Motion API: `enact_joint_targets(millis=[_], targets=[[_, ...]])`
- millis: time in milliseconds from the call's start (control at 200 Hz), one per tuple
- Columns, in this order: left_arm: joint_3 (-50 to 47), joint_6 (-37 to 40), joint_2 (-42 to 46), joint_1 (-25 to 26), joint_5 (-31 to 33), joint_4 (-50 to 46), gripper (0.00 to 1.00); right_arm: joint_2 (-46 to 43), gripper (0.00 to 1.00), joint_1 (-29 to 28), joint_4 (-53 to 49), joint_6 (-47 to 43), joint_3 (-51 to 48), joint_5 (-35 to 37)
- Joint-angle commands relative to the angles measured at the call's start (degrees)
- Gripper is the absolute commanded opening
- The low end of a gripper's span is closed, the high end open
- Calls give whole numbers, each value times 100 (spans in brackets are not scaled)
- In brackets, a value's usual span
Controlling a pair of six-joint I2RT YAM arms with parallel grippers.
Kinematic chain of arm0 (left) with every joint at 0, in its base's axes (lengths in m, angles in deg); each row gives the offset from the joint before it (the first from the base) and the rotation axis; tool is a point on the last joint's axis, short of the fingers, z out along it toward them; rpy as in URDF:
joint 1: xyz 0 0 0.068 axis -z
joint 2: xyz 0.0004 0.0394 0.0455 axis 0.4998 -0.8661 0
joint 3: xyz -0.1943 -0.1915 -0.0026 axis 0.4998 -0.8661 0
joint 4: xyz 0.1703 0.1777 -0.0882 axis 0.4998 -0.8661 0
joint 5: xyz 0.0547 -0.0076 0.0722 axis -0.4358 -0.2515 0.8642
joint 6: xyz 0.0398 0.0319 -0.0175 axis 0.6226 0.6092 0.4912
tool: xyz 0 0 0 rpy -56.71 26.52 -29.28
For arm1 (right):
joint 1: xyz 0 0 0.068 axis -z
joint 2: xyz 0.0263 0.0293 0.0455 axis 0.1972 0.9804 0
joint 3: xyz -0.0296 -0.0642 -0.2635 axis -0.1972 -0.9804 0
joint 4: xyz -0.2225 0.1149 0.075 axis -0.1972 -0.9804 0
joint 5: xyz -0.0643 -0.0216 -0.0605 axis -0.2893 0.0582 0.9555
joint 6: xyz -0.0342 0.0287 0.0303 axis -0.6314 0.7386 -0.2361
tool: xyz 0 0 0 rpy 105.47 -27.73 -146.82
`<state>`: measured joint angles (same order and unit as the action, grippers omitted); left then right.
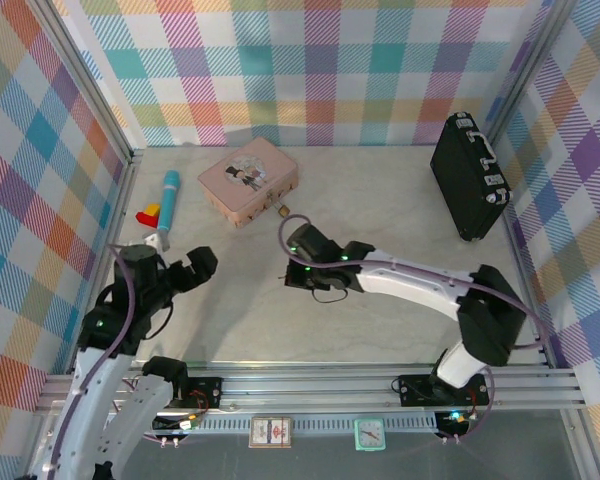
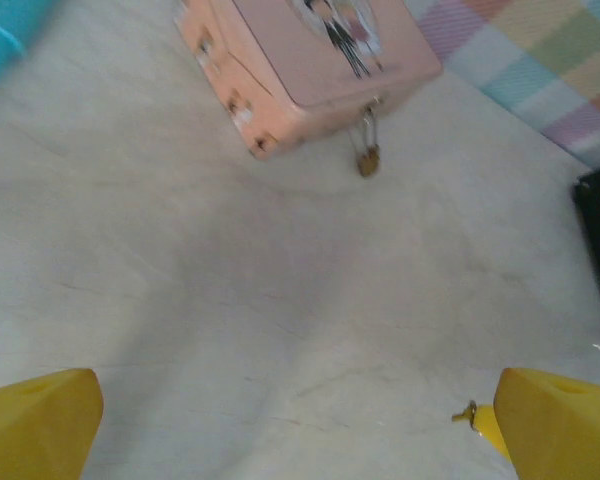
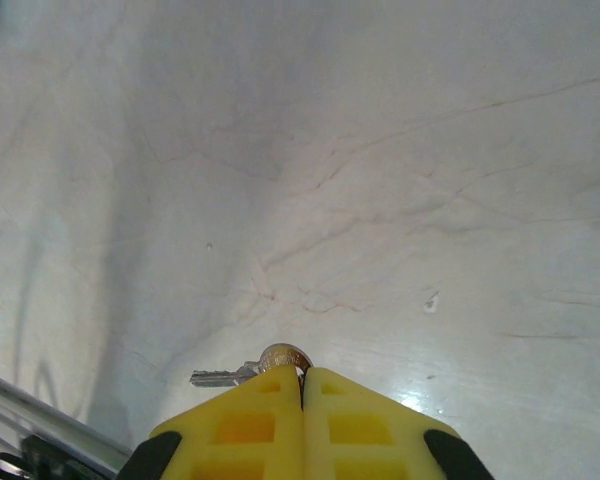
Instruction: Unlock the padlock with the key
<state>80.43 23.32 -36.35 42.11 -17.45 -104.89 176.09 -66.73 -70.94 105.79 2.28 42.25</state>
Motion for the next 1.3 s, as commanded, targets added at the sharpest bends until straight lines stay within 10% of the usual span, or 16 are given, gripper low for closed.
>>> enact_joint_targets(millis=[0, 555, 1135, 1295], targets=[[-248, -554, -326, 95, -1049, 1005, 99, -628, 0, 269, 802, 144, -477, -11], [521, -1173, -3117, 2547, -823, 3817, 72, -1650, 0, 1249, 2219, 524, -1659, -875], [878, -1006, -3893, 2856, -808, 3702, 36, -1720, 0, 1413, 1819, 1129, -1468, -1490], [832, -1007, -3871, 2874, -613, 3556, 40, -1766, 0, 1413, 1786, 1056, -1465, -1422]])
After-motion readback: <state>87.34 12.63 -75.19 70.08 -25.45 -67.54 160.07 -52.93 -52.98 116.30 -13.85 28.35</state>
